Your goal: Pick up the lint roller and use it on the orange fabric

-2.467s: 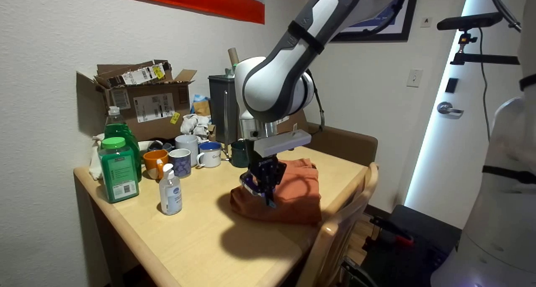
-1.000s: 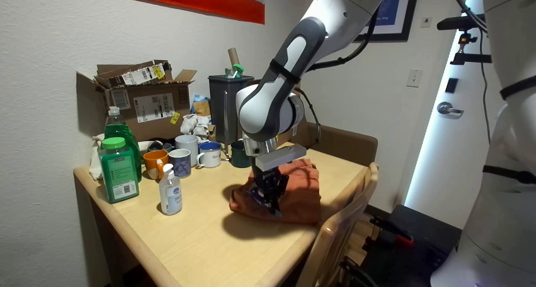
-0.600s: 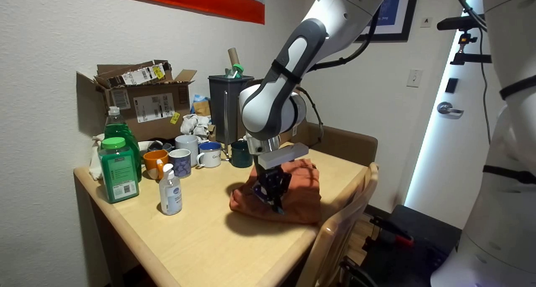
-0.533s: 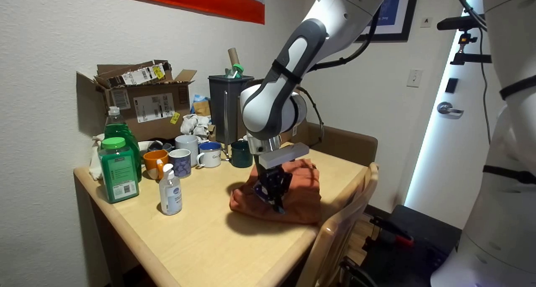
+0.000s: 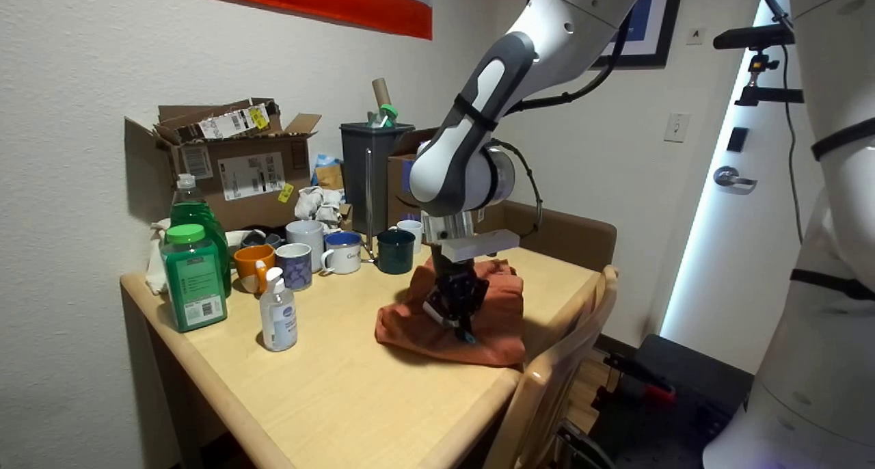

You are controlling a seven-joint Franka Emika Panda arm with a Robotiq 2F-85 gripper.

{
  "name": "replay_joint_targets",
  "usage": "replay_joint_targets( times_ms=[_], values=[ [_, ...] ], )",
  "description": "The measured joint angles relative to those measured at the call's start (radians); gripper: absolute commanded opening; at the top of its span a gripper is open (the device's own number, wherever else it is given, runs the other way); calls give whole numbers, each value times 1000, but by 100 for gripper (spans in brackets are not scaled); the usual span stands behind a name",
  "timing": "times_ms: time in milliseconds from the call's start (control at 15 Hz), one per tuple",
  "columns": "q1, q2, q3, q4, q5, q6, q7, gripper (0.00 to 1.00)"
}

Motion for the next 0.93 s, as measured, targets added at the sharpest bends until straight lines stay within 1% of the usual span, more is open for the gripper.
replay_joint_targets(
  times_ms=[267, 467, 667, 933],
  values=[
    [-65, -41, 0, -45, 87, 1, -104, 4],
    [-101, -81, -2, -90, 124, 1, -146, 4],
    [-122, -114, -8, -130, 129, 1, -157, 4],
    [-126, -158, -36, -173, 113, 6, -156, 3]
  ],
)
